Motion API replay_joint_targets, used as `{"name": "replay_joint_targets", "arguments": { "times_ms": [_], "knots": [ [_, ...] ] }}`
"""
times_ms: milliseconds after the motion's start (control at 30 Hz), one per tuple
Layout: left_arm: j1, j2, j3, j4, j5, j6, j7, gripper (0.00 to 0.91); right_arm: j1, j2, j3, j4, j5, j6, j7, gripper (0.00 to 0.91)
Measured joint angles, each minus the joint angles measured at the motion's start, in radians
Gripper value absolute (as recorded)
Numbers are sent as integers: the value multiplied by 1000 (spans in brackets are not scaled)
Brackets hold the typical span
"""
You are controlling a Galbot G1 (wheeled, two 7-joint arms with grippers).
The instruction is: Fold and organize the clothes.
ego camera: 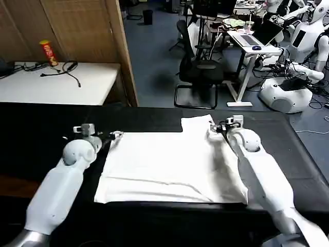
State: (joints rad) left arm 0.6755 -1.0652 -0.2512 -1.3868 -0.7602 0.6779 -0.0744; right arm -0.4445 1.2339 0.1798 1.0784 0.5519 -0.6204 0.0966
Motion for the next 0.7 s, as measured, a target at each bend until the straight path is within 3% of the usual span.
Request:
{"name": "replay_joint_targets", "arguments": {
  "times_ms": [33, 100, 167, 233, 267, 300, 333, 367, 433, 533, 700],
  "knots": [
    [-2, -3, 1, 7, 2, -1, 0, 663, 1, 1, 0, -3, 0, 0, 0, 878],
    [-6, -8, 6, 18, 10, -7, 2, 595, 1, 1, 0, -7, 0, -2, -1, 878],
    [-13, -15, 11, 30, 30, -22, 6, 517, 1, 1, 0, -9, -1, -4, 0, 722],
    [-19, -23, 12, 41, 41, -35, 8, 429, 0, 1, 0, -9, -1, -8, 0, 663],
    [-21, -26, 13, 47, 44, -39, 7, 176, -1, 2, 0, -9, 0, -9, 0, 527],
    [-23, -27, 14, 51, 46, -41, 7, 127, -2, 2, 0, -8, 0, -10, -1, 361],
    [-25, -28, 15, 55, 46, -43, 7, 88, -4, 2, -1, -6, 0, -10, -1, 293],
    [-26, -29, 16, 58, 47, -43, 7, 10, -6, 3, -1, -4, 0, -10, -4, 166],
    [-28, -30, 18, 61, 47, -46, 11, 0, -9, 3, -3, 0, 0, -9, -9, 78],
    [-29, -30, 24, 60, 47, -49, 15, 0, -13, 4, -4, 6, 0, 8, -21, 59],
    [-35, -30, 26, 60, 56, -60, 12, 0, -30, -9, -3, 27, -6, 83, -44, 29]
  ]
}}
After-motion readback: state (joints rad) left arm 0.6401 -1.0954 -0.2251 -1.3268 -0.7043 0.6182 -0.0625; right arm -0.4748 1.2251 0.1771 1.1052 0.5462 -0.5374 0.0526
